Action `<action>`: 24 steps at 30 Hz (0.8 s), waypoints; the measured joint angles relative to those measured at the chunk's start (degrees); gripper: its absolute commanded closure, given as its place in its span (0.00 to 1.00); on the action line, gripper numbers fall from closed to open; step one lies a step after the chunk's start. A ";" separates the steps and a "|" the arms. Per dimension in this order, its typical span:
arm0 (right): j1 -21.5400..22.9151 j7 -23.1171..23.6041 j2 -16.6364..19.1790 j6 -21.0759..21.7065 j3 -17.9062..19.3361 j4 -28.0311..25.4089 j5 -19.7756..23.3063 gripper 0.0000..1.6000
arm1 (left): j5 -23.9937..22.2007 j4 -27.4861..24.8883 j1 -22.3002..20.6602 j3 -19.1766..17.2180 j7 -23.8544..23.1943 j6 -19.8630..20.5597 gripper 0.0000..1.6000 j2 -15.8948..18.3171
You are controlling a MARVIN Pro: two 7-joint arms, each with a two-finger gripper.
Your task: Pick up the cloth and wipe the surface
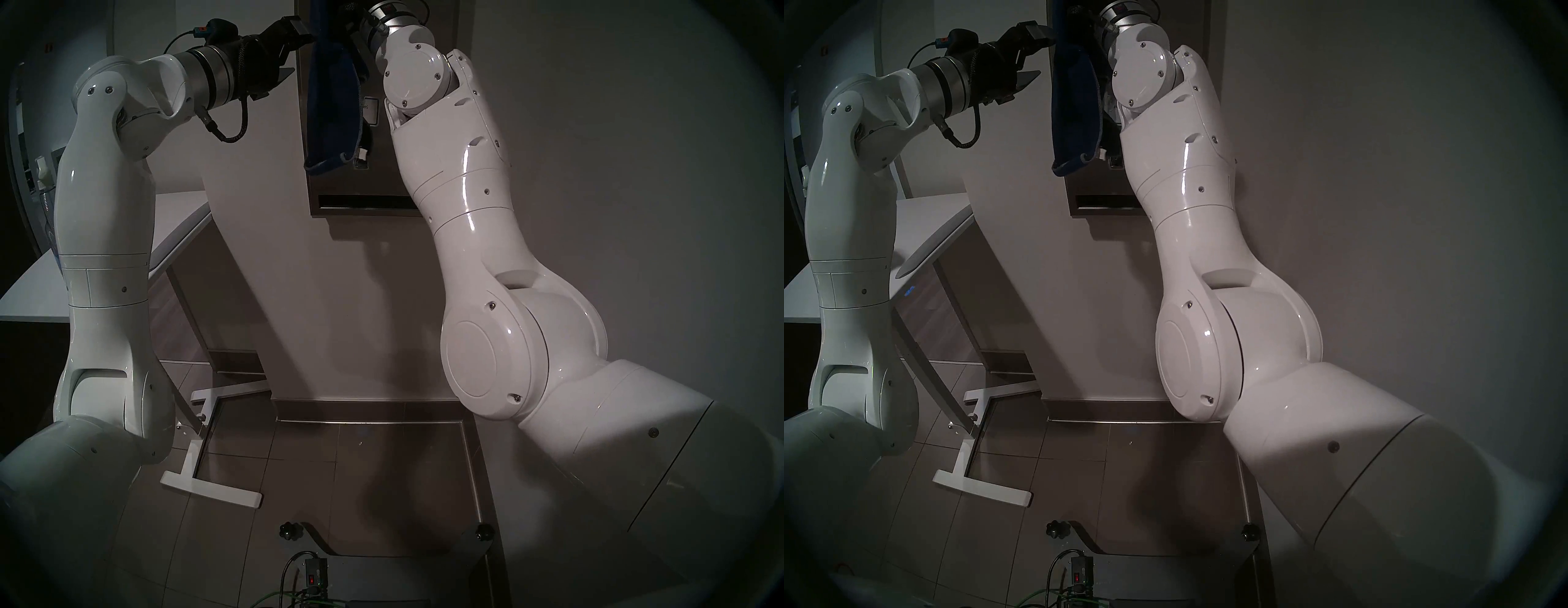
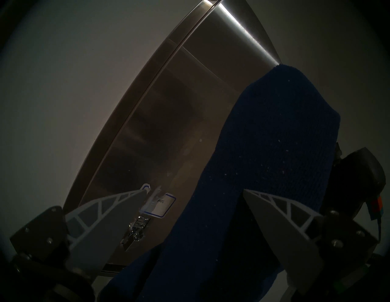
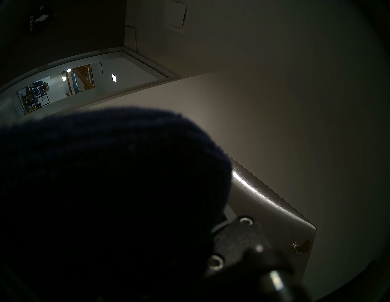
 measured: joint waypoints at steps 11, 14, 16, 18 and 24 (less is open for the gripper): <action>-3.66 5.77 -1.06 1.03 -0.88 -4.37 1.75 1.00 | -3.52 -1.37 0.61 -3.62 3.12 1.84 0.00 0.08; -4.30 6.89 -1.20 1.33 -1.16 -4.81 2.17 1.00 | -5.16 -1.65 0.95 -4.76 3.34 3.11 0.00 0.33; -4.39 7.34 -1.25 1.46 -1.31 -4.83 2.35 1.00 | -6.21 -1.73 1.06 -5.51 3.34 3.89 0.00 0.49; -4.40 7.56 -1.29 1.56 -1.44 -4.80 2.48 1.00 | -7.27 -1.75 1.13 -6.16 3.30 4.58 0.00 0.76; -4.27 7.32 -1.39 1.68 -1.72 -3.99 2.66 1.00 | -10.78 -1.66 1.41 -7.57 2.16 5.06 0.00 2.25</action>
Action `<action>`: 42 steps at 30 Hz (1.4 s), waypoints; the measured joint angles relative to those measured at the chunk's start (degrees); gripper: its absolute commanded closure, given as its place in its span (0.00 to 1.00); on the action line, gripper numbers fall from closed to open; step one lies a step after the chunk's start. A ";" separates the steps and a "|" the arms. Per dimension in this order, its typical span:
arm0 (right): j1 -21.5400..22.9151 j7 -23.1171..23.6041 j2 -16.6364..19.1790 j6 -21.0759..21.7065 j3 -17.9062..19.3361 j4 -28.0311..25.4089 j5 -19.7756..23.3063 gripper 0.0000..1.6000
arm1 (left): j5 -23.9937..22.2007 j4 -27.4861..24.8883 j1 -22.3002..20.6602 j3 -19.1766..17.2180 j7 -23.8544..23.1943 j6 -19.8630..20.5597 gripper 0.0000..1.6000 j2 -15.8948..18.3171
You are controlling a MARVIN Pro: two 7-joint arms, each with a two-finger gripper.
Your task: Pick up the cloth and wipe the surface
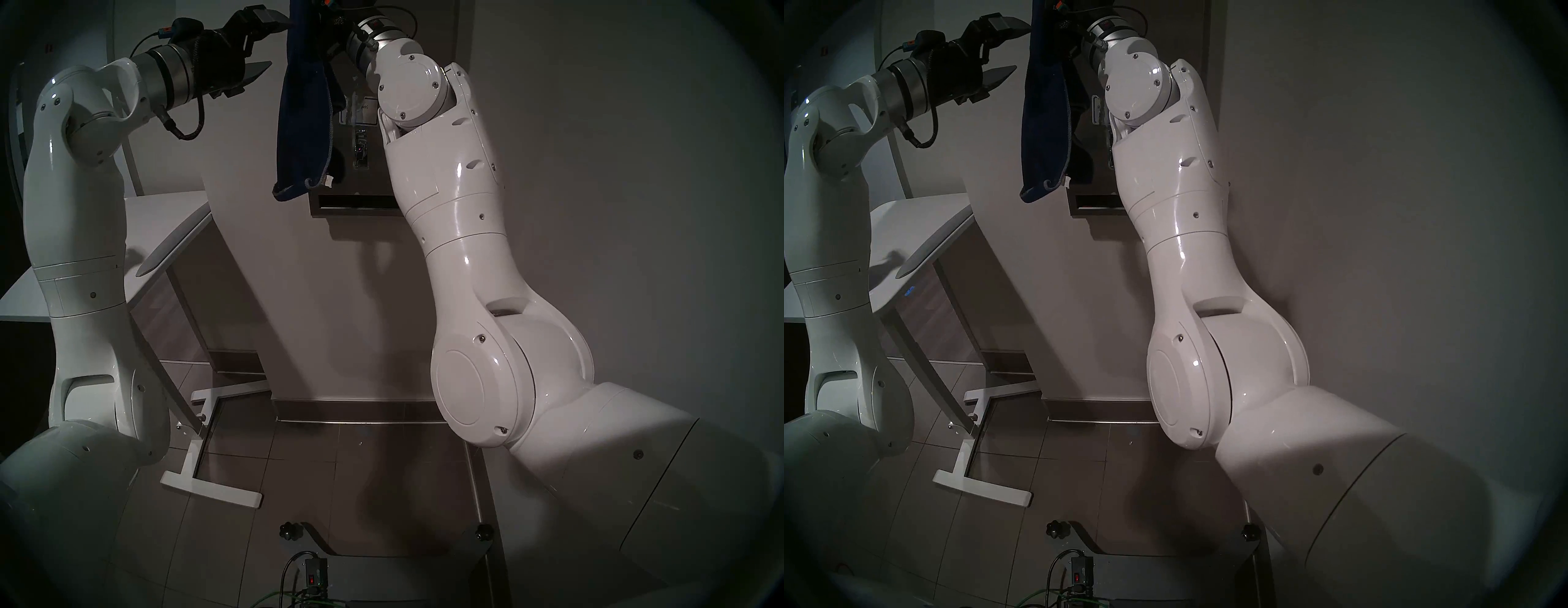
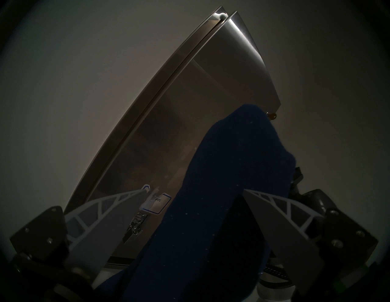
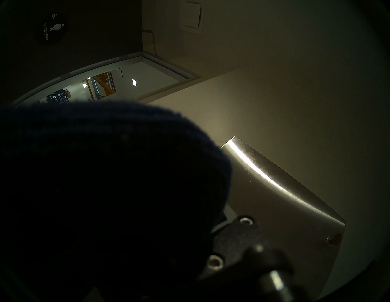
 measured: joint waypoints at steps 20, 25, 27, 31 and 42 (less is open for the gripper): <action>4.84 -3.33 0.09 -0.86 0.49 9.43 -0.68 1.00 | -10.16 1.08 3.33 4.07 -6.78 0.02 0.00 9.36; 6.52 -4.22 0.56 -1.00 1.27 10.50 -0.90 1.00 | -11.09 1.04 3.99 5.12 -7.73 0.01 0.00 10.74; 7.19 -4.61 0.79 -1.08 1.63 10.93 -0.96 1.00 | -11.38 1.03 4.24 5.49 -8.08 0.00 0.00 11.32; 8.35 -5.32 1.10 -1.25 2.28 11.83 -0.99 1.00 | -11.69 1.05 4.50 6.11 -8.69 -0.01 0.00 12.28; 10.53 -6.56 0.49 -2.09 3.84 12.73 0.29 1.00 | -11.80 1.09 4.54 8.33 -9.96 -0.03 0.00 13.68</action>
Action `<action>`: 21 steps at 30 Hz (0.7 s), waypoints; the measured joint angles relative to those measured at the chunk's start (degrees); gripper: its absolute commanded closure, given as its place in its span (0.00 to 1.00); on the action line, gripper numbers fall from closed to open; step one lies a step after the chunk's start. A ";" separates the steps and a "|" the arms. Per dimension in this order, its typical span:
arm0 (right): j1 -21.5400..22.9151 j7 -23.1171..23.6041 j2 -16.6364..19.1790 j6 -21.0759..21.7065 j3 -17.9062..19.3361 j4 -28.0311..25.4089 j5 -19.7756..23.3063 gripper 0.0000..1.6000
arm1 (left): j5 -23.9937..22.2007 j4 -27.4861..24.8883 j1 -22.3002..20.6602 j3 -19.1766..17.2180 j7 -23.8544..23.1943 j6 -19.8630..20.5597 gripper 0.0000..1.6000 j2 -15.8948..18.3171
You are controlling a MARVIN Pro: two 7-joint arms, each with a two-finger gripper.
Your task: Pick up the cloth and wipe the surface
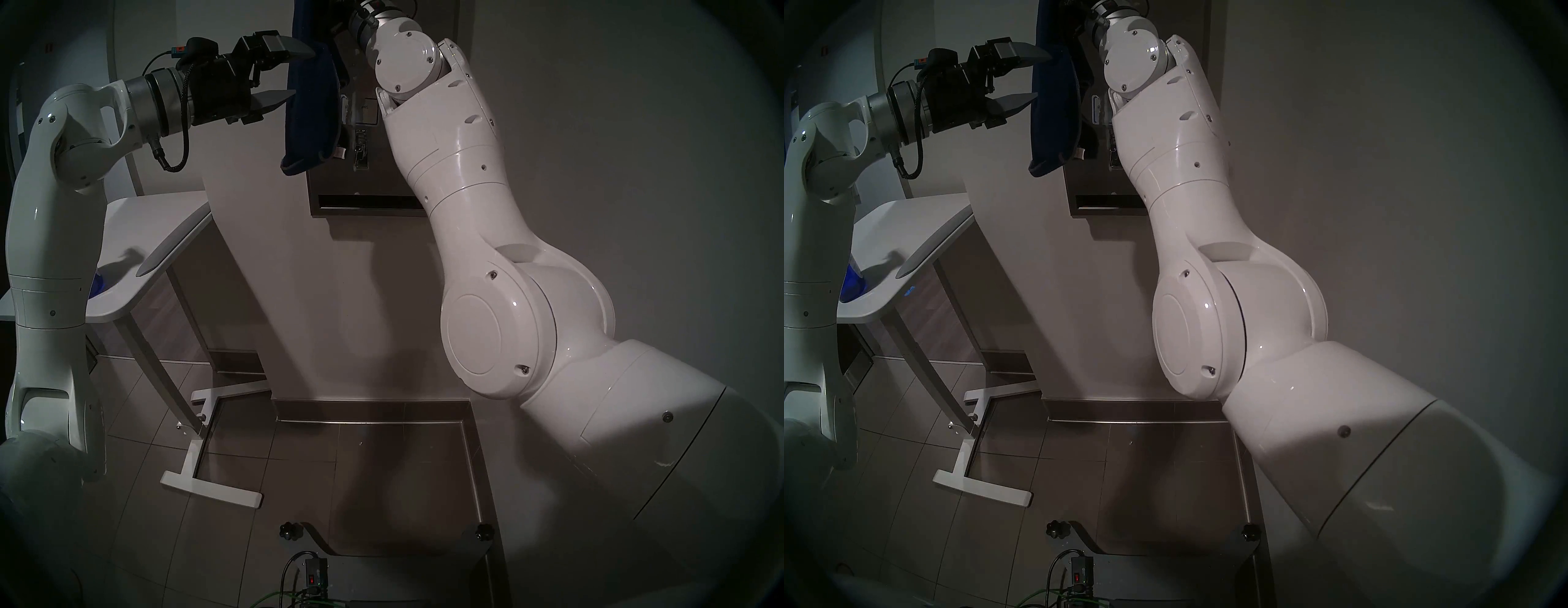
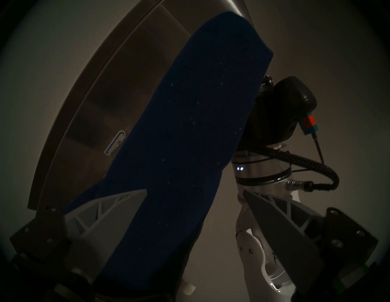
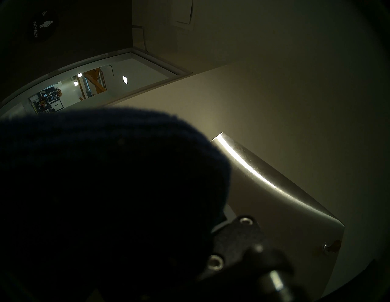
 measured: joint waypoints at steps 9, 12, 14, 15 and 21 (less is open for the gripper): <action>0.24 0.53 -0.70 -0.52 0.67 -0.78 1.36 1.00 | 3.03 -0.03 -0.28 2.64 -0.76 -0.01 0.00 0.57; -0.07 1.41 -0.76 -0.55 0.82 -1.66 1.76 1.00 | 4.74 -0.05 -0.45 3.36 -1.03 -0.01 0.00 0.70; -0.38 2.45 -0.78 -0.56 0.90 -2.46 2.01 1.00 | 6.53 -0.19 -0.58 3.95 -1.28 -0.03 0.00 0.87; -0.68 3.38 -0.79 -0.56 0.99 -3.13 2.24 1.00 | 8.45 -0.51 -0.67 4.54 -1.51 -0.12 0.00 1.09; -1.74 5.79 -0.84 -0.56 1.37 -4.99 2.91 1.00 | 16.62 -2.59 -0.88 7.16 -1.12 -1.55 0.00 1.90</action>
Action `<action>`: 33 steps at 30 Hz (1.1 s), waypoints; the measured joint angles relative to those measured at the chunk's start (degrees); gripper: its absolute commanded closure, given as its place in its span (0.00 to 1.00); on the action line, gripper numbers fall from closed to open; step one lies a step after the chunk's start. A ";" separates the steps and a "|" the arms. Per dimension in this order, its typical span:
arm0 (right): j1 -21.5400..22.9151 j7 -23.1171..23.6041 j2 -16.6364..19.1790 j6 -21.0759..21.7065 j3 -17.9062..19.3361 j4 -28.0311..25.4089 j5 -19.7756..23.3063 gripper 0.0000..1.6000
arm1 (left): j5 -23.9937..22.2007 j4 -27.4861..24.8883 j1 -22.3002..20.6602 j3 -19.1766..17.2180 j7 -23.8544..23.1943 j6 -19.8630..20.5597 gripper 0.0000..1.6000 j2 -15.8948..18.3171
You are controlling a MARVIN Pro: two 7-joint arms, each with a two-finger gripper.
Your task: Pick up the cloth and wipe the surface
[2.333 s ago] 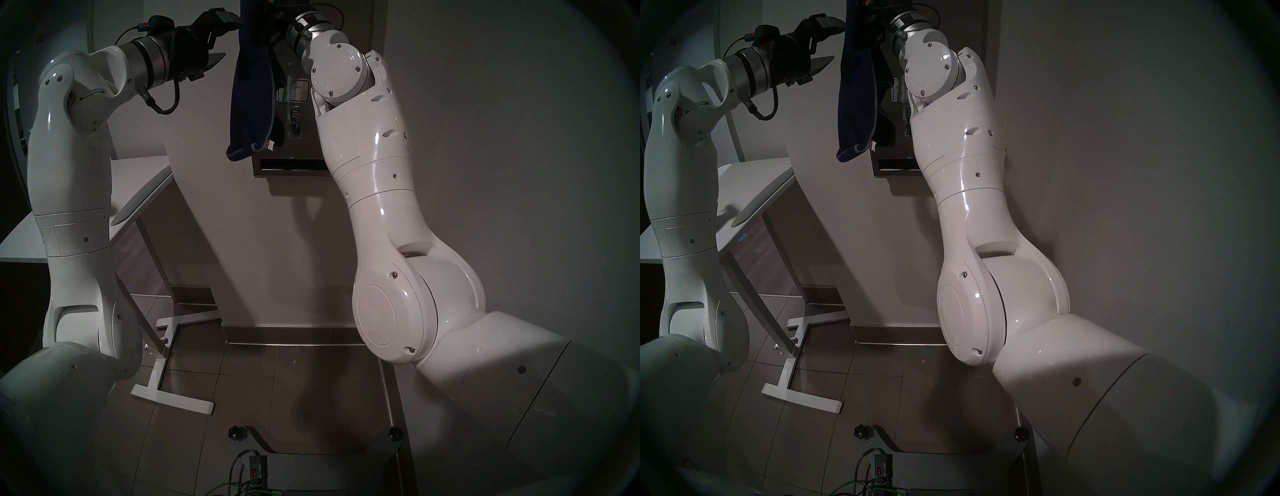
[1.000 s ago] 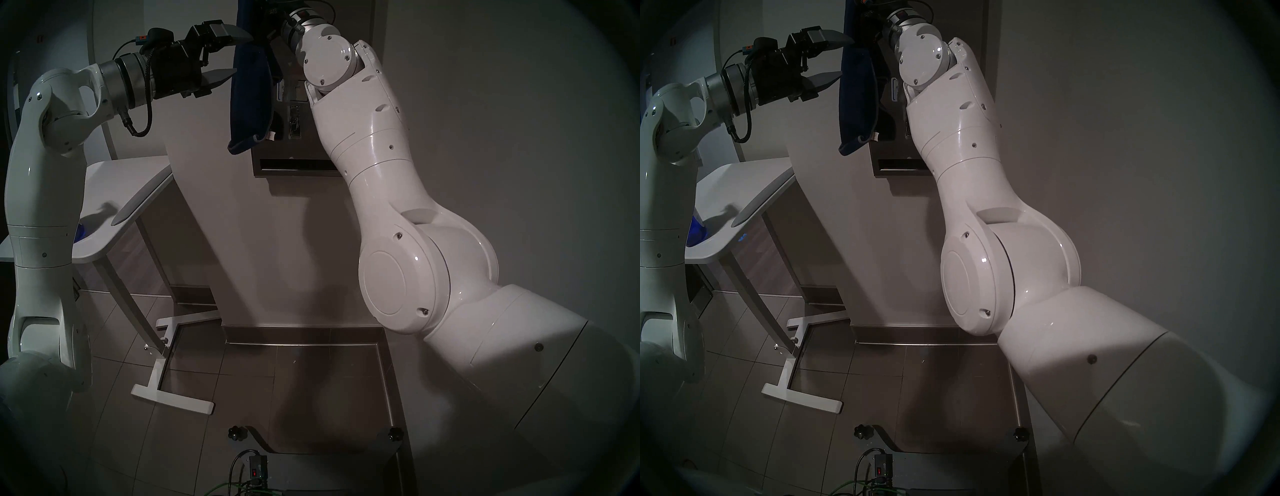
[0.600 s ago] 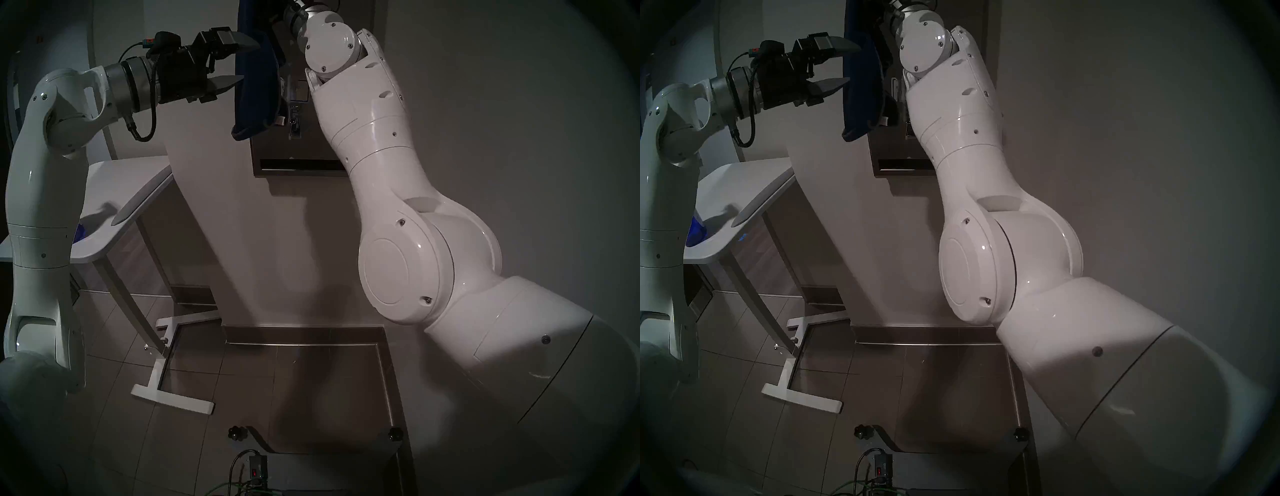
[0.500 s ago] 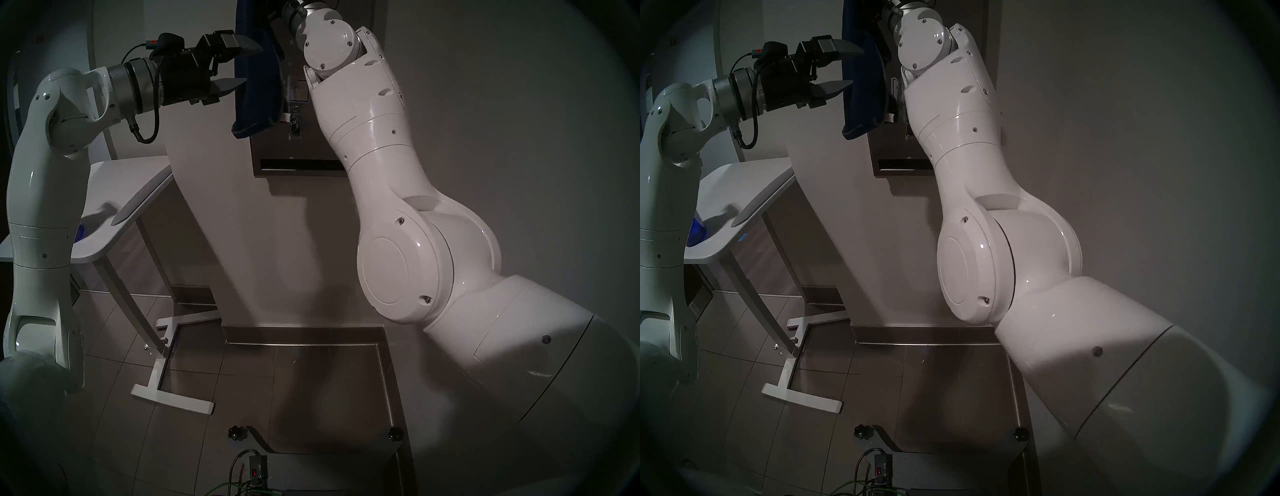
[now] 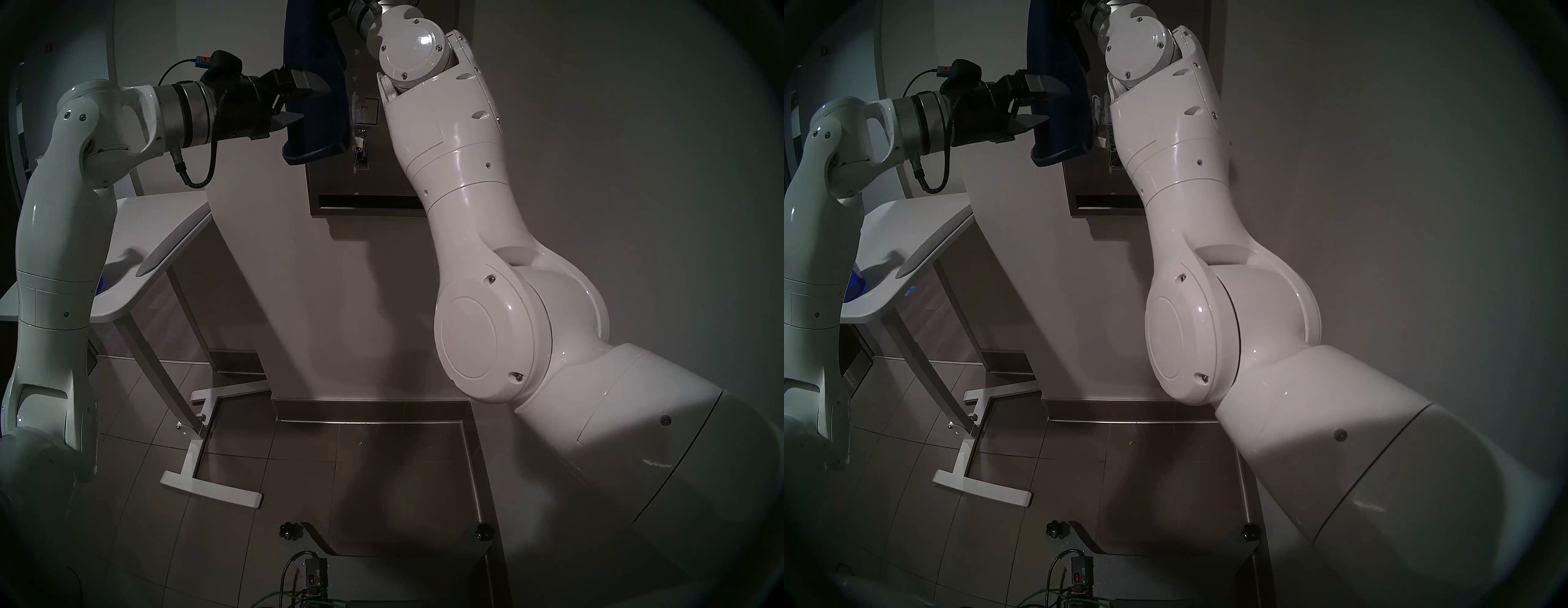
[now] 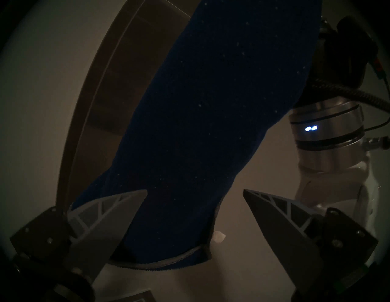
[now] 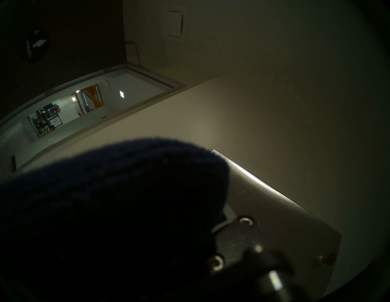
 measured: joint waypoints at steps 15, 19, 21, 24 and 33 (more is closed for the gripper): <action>-3.13 4.98 -0.02 0.28 0.69 -4.85 2.03 1.00 | 23.14 -2.88 -0.35 9.43 5.91 -10.61 0.16 0.44; -4.10 6.28 -0.02 1.11 0.73 -6.44 2.54 1.00 | 28.23 -3.05 -0.06 10.88 6.47 -13.93 1.00 0.30; -4.68 6.94 -0.03 1.69 0.73 -7.34 2.77 1.00 | 30.68 -3.04 0.21 11.25 6.67 -15.83 1.00 0.03; -5.46 7.73 -0.03 2.46 0.66 -8.60 3.03 1.00 | 33.26 -2.98 0.68 11.43 6.69 -18.23 1.00 -0.29; -8.14 9.21 -0.03 4.83 -0.30 -11.78 3.51 1.00 | 35.93 -2.86 1.82 11.01 5.68 -23.98 1.00 -1.02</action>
